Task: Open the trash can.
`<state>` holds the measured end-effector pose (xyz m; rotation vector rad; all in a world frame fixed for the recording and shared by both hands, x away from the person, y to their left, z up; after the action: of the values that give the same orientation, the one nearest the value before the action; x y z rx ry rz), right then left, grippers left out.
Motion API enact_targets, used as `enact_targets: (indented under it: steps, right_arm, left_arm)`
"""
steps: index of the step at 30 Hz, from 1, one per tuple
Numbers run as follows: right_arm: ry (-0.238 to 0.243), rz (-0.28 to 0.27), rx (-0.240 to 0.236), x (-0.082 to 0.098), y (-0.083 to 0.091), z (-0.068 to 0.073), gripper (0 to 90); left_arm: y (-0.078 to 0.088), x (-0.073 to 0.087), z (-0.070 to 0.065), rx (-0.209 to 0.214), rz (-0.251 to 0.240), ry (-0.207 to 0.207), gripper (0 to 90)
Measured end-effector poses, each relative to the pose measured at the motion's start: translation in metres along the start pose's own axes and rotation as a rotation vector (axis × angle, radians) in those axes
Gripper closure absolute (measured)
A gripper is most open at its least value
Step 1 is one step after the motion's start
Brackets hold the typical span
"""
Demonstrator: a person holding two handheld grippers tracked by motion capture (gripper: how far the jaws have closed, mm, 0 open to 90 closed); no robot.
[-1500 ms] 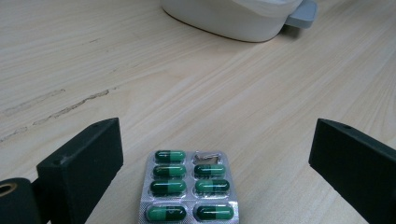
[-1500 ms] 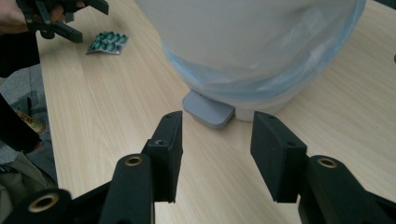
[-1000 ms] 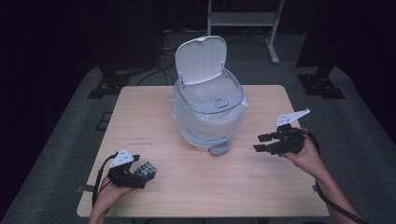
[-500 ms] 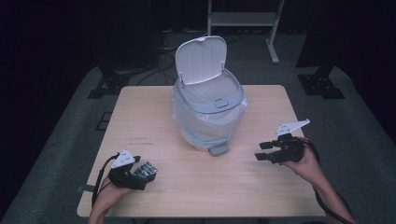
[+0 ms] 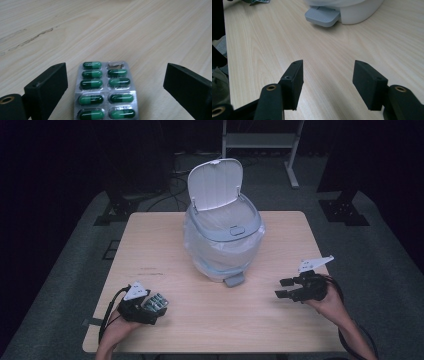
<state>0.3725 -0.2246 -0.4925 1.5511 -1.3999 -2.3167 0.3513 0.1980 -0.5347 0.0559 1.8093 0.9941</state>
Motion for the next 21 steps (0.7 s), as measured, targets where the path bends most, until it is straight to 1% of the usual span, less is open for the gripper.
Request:
enact_targets:
  steps: [2, 6, 8, 10, 12, 15, 17, 19, 21]
  right_arm:
    - [-0.005, 0.000, -0.005, 0.0025, -0.0010, 0.0008, 39.8]
    - [-0.011, 0.005, -0.013, 0.0063, -0.0031, 0.0014, 39.5]
    - [-0.007, 0.005, -0.018, 0.0074, -0.0038, 0.0021, 39.1]
    - [-0.008, 0.002, -0.020, 0.0074, -0.0041, 0.0032, 38.8]
    - [-0.010, -0.002, -0.024, 0.0071, -0.0038, 0.0041, 38.8]
    - [-0.009, 0.000, -0.023, 0.0083, -0.0044, 0.0038, 38.1]
    - [-0.008, 0.005, -0.017, 0.0095, -0.0056, 0.0032, 37.6]
    - [-0.008, 0.005, -0.020, 0.0100, -0.0067, 0.0030, 37.5]
    - [-0.010, 0.010, -0.025, 0.0109, -0.0078, 0.0036, 37.4]
  left_arm:
    - [-0.0015, 0.0033, 0.0023, -0.014, 0.019, 0.004, 4.7]
    - [-0.0013, 0.0062, 0.0042, -0.021, 0.033, 0.012, 6.9]
    - [-0.0008, 0.0072, 0.0034, -0.011, 0.036, 0.013, 12.5]
    - [-0.0013, 0.0084, 0.0029, -0.001, 0.038, 0.021, 13.9]
    - [-0.0018, 0.0102, 0.0023, 0.004, 0.050, 0.011, 19.2]
    - [-0.0023, 0.0118, 0.0028, 0.004, 0.058, 0.003, 24.9]
    - [-0.0024, 0.0111, 0.0029, 0.006, 0.051, 0.004, 28.6]
    - [-0.0025, 0.0108, 0.0036, -0.001, 0.047, -0.006, 32.0]
    - [-0.0029, 0.0107, 0.0035, -0.004, 0.045, -0.009, 33.1]
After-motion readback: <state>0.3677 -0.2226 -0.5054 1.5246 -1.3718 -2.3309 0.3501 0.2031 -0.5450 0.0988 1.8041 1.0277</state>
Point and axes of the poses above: each handheld gripper's, and its own axes: y roughly backward along the jaws, x roughly out of its underside, z roughly to its left, the point moved 10 cm from there along -y, roughly forward along the jaws, and after that the axes turned 11 degrees about x, right-handed, at the moved point
